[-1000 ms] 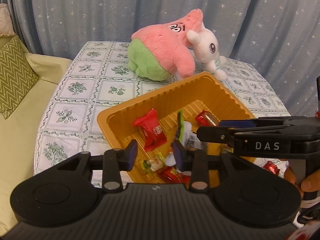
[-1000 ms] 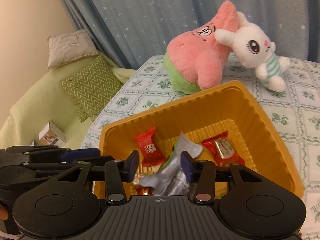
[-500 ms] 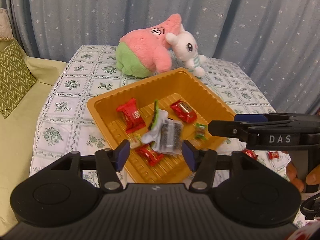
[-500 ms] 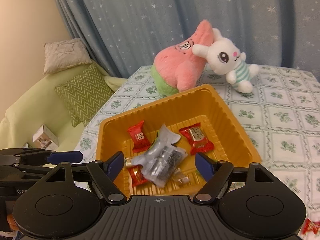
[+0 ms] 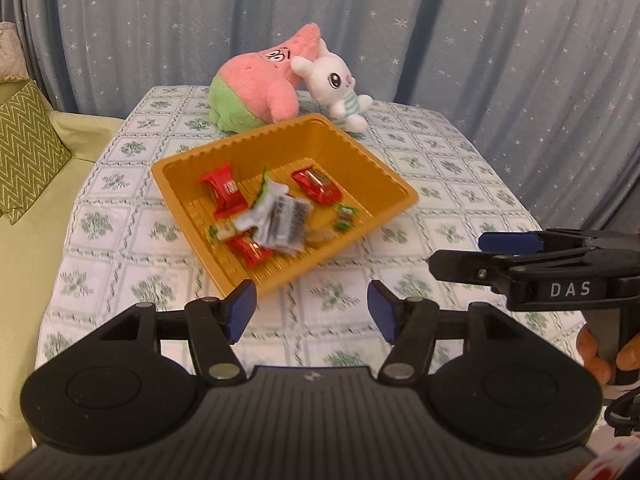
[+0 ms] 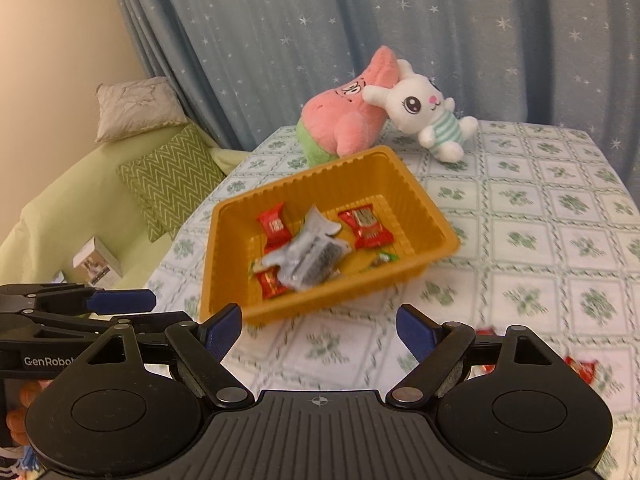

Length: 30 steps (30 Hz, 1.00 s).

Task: Organize snacks
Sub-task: 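Move both tools toward the two small red candies on the tablecloth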

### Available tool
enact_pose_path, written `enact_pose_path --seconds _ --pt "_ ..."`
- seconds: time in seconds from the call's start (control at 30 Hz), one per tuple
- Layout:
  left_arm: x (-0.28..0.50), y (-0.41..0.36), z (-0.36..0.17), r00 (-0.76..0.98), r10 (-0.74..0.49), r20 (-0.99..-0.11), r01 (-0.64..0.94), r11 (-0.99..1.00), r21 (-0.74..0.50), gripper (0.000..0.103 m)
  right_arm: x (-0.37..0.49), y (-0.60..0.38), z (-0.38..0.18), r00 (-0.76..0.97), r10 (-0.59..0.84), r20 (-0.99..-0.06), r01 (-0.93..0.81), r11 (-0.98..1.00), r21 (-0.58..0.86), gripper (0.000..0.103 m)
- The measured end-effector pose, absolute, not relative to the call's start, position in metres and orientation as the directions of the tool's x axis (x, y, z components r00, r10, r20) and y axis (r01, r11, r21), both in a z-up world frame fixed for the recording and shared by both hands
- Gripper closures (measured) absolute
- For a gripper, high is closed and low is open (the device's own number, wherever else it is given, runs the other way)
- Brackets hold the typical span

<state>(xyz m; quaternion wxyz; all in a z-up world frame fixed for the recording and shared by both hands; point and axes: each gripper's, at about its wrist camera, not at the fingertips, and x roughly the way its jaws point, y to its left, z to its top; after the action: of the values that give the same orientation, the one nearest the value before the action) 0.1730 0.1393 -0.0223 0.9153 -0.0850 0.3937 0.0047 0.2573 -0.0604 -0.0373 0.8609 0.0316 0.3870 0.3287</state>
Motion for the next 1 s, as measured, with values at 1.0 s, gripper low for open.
enact_pose_path --seconds 1.0 --pt "0.116 -0.010 -0.054 0.619 -0.107 -0.778 -0.036 0.986 -0.164 0.043 0.176 -0.216 -0.073 0.421 0.513 -0.748 -0.531 0.808 0.256 0.018"
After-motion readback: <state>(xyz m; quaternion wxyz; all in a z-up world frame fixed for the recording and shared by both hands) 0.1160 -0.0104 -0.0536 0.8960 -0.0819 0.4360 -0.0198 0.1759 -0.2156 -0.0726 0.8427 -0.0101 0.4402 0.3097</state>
